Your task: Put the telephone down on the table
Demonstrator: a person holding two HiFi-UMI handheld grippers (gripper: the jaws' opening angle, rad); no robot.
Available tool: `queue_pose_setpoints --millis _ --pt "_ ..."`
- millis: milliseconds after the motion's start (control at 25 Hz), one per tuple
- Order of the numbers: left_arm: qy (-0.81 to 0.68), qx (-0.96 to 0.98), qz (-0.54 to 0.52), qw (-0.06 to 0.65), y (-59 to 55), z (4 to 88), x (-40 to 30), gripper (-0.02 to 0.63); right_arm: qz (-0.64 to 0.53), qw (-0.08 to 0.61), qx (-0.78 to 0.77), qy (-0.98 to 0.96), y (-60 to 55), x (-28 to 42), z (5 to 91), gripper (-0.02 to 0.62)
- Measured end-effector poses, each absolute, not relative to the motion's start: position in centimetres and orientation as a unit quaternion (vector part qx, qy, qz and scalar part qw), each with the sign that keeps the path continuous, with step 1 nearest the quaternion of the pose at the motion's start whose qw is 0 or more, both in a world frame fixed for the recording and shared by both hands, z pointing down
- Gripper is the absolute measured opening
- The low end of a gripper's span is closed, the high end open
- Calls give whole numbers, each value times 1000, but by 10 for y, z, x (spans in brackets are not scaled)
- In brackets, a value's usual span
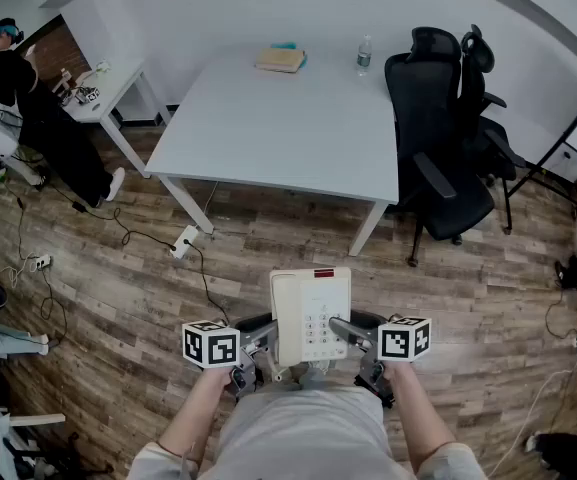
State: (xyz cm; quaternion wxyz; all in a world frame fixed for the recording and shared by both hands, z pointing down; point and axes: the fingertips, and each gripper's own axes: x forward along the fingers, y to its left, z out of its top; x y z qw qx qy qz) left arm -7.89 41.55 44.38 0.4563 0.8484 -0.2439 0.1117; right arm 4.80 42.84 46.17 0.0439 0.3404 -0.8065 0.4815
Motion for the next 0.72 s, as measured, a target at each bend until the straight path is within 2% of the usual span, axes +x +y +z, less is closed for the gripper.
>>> queue_pose_setpoints --millis 720 --pt "-259 844 106 457 394 446 -62 149 465 59 323 -822 401 64 461 227"
